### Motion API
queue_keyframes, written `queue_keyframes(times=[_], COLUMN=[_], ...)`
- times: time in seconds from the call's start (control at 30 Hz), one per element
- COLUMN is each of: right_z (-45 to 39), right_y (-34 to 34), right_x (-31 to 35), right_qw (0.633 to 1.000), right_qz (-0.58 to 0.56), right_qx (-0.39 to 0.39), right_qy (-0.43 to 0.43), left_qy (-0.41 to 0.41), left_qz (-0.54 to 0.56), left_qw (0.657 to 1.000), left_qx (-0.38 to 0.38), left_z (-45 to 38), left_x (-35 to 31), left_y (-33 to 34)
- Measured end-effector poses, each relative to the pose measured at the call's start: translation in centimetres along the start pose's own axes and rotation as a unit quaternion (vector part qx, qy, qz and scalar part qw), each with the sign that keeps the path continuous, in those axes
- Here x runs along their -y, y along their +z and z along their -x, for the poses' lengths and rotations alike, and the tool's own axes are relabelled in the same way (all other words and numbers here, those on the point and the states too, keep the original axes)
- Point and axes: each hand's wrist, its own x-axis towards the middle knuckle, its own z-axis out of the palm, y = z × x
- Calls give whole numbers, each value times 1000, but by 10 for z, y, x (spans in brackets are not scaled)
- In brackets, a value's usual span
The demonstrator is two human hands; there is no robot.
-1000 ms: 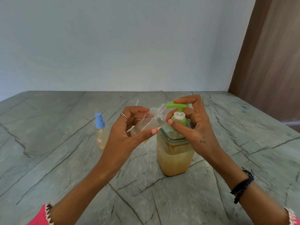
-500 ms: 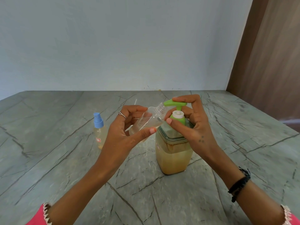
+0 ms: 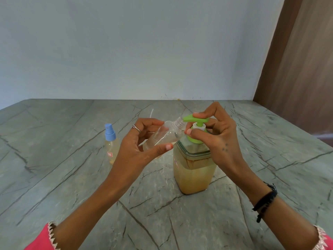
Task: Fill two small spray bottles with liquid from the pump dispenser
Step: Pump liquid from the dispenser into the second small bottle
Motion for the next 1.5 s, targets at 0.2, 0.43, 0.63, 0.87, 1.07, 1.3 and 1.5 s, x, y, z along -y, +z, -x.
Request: queue_keyframes(times=[0.2,0.43,0.63,0.87,1.07,1.3,1.5], right_z=[0,5,7,7,6,4,3], right_y=[-1,-2,-4,-2,-1,1,-3], right_x=[1,0,-1,2,3,3,5], right_qw=[999,996,990,995,998,999,997], right_qz=[48,57,114,65,33,40,54], right_qx=[20,45,60,56,41,35,51], right_qy=[-13,-58,-65,-42,-18,5,10], left_qy=[4,4,10,8,7,6,4], left_qz=[6,11,12,12,18,10,7], left_qw=[1000,1000,1000,1000,1000,1000,1000], left_qx=[7,-3,-13,-9,-6,-8,-12], left_z=[1,2,1,1,1,1,1], left_x=[0,-4,-6,-7,-9,-4,-4], left_y=[1,4,3,4,5,4,5])
